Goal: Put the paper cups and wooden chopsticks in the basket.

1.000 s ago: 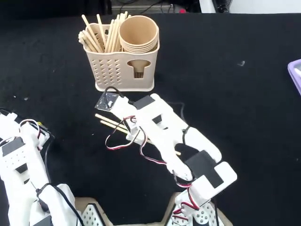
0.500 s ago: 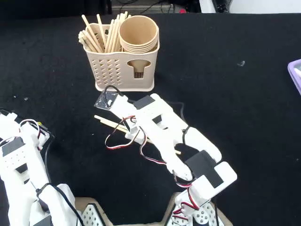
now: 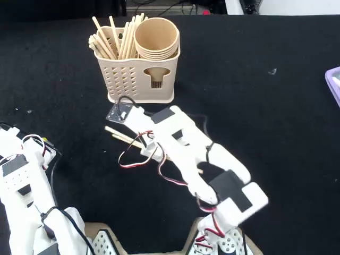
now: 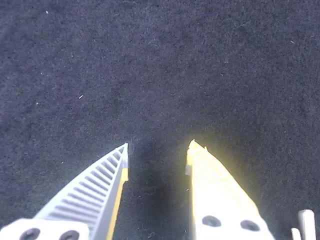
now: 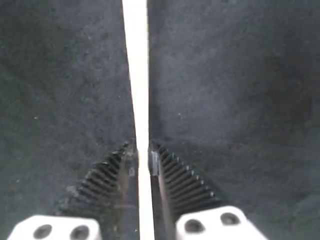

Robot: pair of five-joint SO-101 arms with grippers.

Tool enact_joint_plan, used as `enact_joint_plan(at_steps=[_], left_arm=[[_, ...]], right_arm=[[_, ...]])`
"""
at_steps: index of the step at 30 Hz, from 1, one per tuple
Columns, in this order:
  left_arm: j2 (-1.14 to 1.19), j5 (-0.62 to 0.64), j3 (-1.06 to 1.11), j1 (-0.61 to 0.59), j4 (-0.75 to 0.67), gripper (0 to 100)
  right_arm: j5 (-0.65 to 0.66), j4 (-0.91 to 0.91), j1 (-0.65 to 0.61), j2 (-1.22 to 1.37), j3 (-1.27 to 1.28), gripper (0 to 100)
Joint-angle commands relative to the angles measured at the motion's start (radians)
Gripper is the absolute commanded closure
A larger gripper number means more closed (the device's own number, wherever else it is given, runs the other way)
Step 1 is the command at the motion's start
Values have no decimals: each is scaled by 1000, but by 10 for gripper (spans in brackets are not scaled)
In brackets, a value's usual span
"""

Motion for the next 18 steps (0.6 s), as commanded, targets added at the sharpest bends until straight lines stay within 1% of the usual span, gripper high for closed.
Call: enact_joint_plan(at_steps=[1, 6, 9, 14, 18], left_arm=[[-11, 6, -58, -5, -15, 809], [-11, 6, -58, -5, -15, 809], [-11, 6, -58, -7, -15, 809], [-11, 6, -58, -5, -15, 809], [-11, 6, -58, -7, -15, 809]], right_arm=[[8, 43, -3, -111, -24, 988], [9, 92, -3, -211, -24, 988], [9, 84, -6, -228, -7, 987], [6, -31, -12, -90, 47, 987], [2, -46, -15, -1, 5, 977]])
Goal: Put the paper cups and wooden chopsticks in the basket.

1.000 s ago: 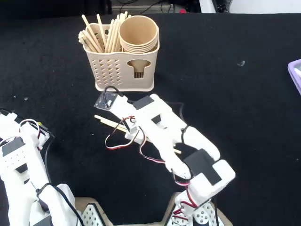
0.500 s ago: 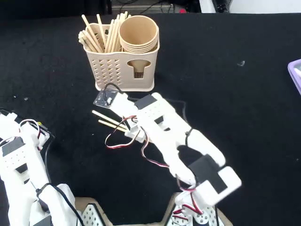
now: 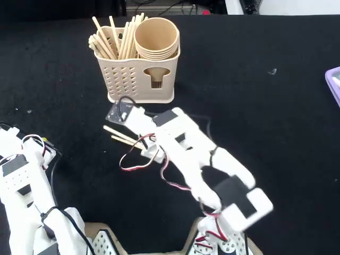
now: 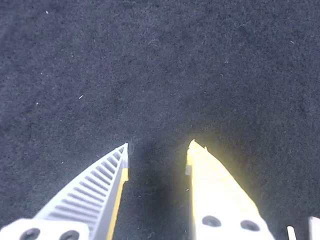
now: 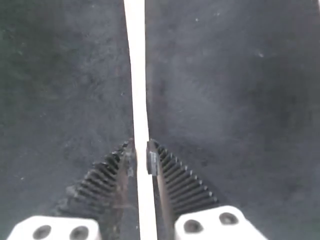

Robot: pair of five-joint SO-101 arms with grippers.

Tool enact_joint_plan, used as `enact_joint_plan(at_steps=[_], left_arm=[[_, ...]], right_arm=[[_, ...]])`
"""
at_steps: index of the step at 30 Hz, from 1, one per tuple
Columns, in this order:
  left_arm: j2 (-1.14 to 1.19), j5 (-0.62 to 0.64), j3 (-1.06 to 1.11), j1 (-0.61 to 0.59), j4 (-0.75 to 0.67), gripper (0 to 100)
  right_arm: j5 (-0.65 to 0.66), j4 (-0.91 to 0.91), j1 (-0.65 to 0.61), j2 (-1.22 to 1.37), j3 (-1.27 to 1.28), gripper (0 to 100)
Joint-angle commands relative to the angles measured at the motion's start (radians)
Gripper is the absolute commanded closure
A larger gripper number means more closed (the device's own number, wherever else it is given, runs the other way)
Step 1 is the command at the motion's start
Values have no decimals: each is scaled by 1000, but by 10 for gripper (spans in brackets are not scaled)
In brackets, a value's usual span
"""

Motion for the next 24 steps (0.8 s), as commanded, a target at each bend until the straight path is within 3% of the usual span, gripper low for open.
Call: enact_joint_plan(at_steps=[1, 4, 11, 24], left_arm=[[-11, 6, -58, -7, -15, 809], [-11, 6, -58, -7, -15, 809], [-11, 6, -58, -8, -15, 809], [-11, 6, -59, -8, -15, 809]], right_arm=[[3, -12, -12, 30, -53, 959], [3, 15, -14, 41, -74, 884], [9, 12, -15, 47, -73, 925], [3, 21, -15, 48, -64, 887]])
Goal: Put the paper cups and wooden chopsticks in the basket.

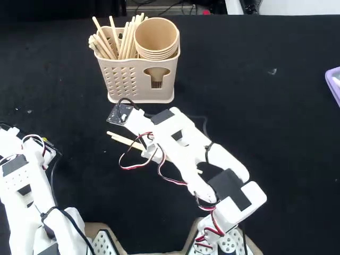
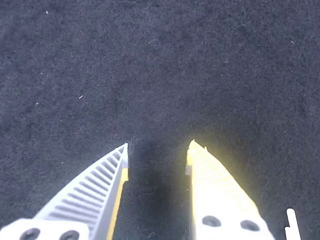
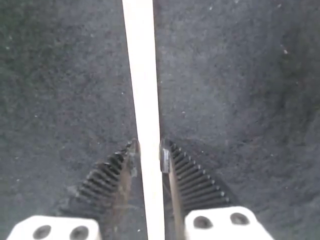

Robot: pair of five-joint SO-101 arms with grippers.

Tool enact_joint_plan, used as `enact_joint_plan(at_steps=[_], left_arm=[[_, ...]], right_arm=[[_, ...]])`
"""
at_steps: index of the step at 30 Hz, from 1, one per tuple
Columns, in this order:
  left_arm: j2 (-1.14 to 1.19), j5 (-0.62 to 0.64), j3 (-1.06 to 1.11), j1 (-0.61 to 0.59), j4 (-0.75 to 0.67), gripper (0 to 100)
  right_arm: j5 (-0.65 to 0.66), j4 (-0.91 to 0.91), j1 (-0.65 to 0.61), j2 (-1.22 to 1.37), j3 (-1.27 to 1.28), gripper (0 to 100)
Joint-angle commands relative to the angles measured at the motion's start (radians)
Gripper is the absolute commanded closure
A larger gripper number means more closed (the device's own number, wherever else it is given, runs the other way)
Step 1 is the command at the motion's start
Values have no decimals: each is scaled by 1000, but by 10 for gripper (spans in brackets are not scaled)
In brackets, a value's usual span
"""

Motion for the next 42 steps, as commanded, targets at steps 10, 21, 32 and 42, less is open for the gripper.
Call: enact_joint_plan(at_steps=[10, 21, 32, 42], left_arm=[[-11, 6, -59, -8, -15, 809], [-11, 6, -59, -10, -12, 809], [-11, 6, -59, -12, -14, 809], [-11, 6, -59, -10, -14, 809]], right_arm=[[9, -2, -26, -2, -12, 898], [9, -17, -32, 28, -1, 899], [9, -5, -29, 71, -53, 986], [9, 100, -26, -127, -58, 988]])
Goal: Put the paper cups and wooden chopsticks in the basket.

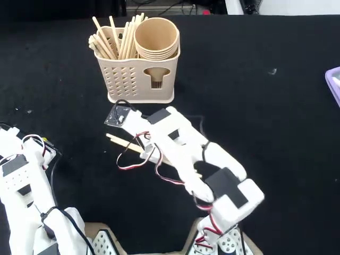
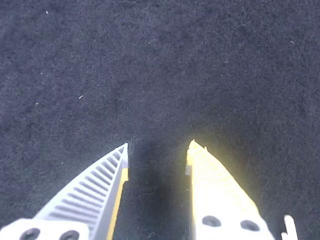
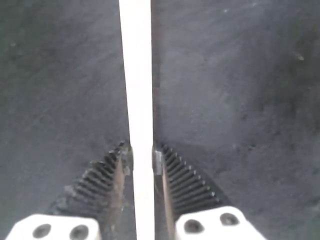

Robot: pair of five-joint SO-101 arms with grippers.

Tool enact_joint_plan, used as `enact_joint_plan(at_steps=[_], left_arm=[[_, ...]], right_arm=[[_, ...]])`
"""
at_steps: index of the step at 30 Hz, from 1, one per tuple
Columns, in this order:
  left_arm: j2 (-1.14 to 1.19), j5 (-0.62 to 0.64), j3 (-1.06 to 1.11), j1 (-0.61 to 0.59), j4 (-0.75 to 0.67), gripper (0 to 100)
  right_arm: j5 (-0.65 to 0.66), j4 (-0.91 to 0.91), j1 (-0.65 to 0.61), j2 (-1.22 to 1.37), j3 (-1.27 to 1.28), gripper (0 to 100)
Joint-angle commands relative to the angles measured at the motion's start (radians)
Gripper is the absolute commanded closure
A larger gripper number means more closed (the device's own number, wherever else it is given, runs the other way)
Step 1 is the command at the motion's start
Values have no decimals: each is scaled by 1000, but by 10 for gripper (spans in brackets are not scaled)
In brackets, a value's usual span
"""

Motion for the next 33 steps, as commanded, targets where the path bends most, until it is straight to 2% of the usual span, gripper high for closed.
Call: enact_joint_plan(at_steps=[1, 9, 15, 18, 23, 29, 33], left_arm=[[-11, 6, -59, -10, -14, 809], [-11, 6, -58, -12, -14, 809], [-11, 6, -53, -10, -14, 809], [-11, 6, -51, -2, -14, 809], [-11, 6, -51, -1, -14, 809], [-9, 6, -50, -1, -14, 809], [-9, 6, -50, -1, -14, 809]], right_arm=[[9, 55, -8, -150, -21, 988], [9, 147, -8, -377, -39, 988], [-17, 276, -8, -595, -240, 988], [-69, 241, -8, -667, -344, 988], [-221, 28, -8, -645, -455, 988], [-376, -408, -9, -545, -464, 988], [-399, -677, -9, -418, -472, 988]])
